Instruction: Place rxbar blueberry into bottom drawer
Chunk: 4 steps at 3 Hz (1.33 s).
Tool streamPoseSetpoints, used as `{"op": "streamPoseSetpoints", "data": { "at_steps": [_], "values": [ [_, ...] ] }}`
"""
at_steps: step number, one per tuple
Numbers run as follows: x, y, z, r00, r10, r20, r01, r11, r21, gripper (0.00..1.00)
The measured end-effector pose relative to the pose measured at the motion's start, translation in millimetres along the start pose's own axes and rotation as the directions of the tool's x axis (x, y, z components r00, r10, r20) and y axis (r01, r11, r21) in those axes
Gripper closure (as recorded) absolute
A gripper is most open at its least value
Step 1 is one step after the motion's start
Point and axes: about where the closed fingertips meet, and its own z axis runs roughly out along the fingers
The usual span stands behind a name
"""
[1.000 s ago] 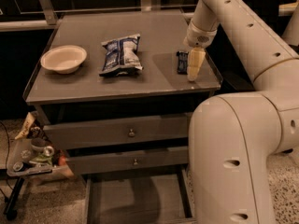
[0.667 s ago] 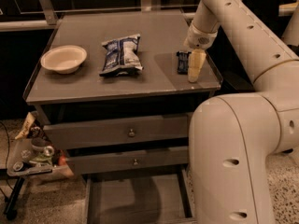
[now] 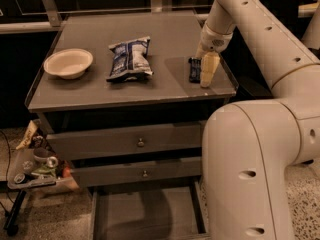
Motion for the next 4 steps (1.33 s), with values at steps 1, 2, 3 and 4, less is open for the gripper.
{"op": "streamPoseSetpoints", "data": {
  "at_steps": [1,2,3,4],
  "values": [
    [0.0,0.0,0.0,1.000,0.000,0.000,0.000,1.0000,0.000,0.65],
    [0.0,0.0,0.0,1.000,0.000,0.000,0.000,1.0000,0.000,0.88],
    [0.0,0.0,0.0,1.000,0.000,0.000,0.000,1.0000,0.000,1.00],
    [0.0,-0.1,-0.1,1.000,0.000,0.000,0.000,1.0000,0.000,1.00]
  ]
}}
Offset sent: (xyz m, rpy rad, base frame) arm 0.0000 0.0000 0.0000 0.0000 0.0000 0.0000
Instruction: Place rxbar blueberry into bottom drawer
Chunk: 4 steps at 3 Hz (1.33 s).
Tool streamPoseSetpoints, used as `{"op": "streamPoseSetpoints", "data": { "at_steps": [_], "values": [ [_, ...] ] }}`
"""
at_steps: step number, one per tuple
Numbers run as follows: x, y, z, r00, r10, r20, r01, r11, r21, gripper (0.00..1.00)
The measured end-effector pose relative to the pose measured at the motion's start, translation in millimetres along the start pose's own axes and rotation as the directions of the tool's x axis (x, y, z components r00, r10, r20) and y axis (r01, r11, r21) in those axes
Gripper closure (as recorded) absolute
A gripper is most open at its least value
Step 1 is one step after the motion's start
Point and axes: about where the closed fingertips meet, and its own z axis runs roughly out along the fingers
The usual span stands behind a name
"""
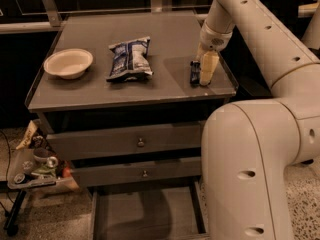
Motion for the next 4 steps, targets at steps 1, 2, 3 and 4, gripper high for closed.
{"op": "streamPoseSetpoints", "data": {
  "at_steps": [1,2,3,4],
  "values": [
    [-1.8,-1.2,-8.7,1.000,0.000,0.000,0.000,1.0000,0.000,1.00],
    [-2.0,-1.4,-10.0,1.000,0.000,0.000,0.000,1.0000,0.000,1.00],
    [0.7,-2.6,-30.0,0.998,0.066,-0.022,-0.065,0.9954,0.070,1.00],
    [9.5,14.1,-58.2,0.988,0.153,-0.022,-0.148,0.9782,0.146,1.00]
  ]
}}
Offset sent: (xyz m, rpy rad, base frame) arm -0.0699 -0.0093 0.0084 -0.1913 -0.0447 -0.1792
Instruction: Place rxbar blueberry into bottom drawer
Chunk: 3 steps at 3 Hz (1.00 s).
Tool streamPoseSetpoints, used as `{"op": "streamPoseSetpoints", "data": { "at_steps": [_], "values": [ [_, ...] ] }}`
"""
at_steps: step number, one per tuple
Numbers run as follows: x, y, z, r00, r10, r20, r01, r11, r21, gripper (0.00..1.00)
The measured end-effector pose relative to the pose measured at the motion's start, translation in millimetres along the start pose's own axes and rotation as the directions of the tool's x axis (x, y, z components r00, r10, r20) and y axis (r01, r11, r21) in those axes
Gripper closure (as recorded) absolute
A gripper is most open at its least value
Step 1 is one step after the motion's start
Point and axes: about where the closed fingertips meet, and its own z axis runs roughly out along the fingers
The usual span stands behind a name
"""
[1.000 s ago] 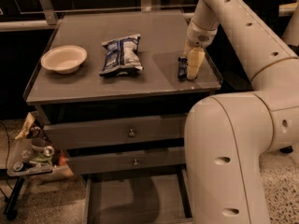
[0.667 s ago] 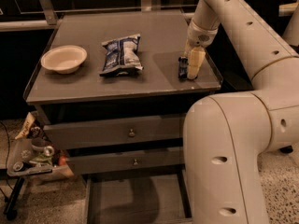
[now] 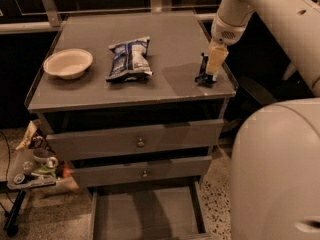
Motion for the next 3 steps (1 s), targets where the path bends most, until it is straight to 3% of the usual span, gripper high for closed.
{"op": "streamPoseSetpoints", "data": {
  "at_steps": [1,2,3],
  "values": [
    [12.0,29.2,-8.3,0.997,0.076,0.027,-0.077,0.9969,0.018,1.00],
    [13.2,44.7,2.2,0.997,0.079,0.016,-0.079,0.9968,-0.015,1.00],
    [9.5,37.4,1.1,0.998,0.063,0.012,-0.063,0.9980,-0.008,1.00]
  ]
}}
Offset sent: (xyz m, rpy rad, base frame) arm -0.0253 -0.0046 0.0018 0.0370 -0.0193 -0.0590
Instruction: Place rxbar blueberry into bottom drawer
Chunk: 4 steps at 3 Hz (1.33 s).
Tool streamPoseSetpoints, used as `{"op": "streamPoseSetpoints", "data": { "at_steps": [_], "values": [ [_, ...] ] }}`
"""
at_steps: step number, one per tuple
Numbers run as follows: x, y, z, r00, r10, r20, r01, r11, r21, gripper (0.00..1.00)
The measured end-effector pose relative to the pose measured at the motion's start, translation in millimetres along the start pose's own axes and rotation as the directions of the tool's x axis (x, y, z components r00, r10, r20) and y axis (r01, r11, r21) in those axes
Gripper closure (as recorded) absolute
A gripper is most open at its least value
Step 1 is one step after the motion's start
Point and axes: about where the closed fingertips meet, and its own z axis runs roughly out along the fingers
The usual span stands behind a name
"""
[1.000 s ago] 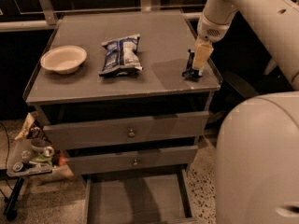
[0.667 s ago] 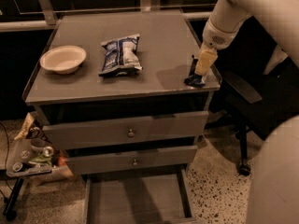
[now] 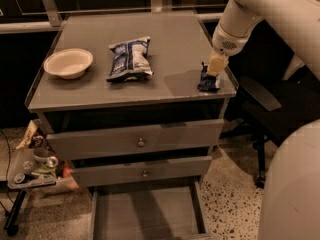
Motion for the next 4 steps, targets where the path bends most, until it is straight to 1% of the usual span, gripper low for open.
{"op": "streamPoseSetpoints", "data": {
  "at_steps": [1,2,3,4],
  "values": [
    [-22.0,-16.8,-32.1,0.999,-0.044,-0.007,0.044,0.9976,0.053,1.00],
    [-38.7,-16.1,-71.1,0.998,-0.061,0.020,0.060,0.9967,0.055,1.00],
    [-39.0,-15.9,-70.9,0.998,-0.062,0.020,0.060,0.9967,0.054,1.00],
    [-32.7,-1.1,-69.7,0.999,-0.048,0.018,0.048,0.9985,0.027,1.00]
  ]
}}
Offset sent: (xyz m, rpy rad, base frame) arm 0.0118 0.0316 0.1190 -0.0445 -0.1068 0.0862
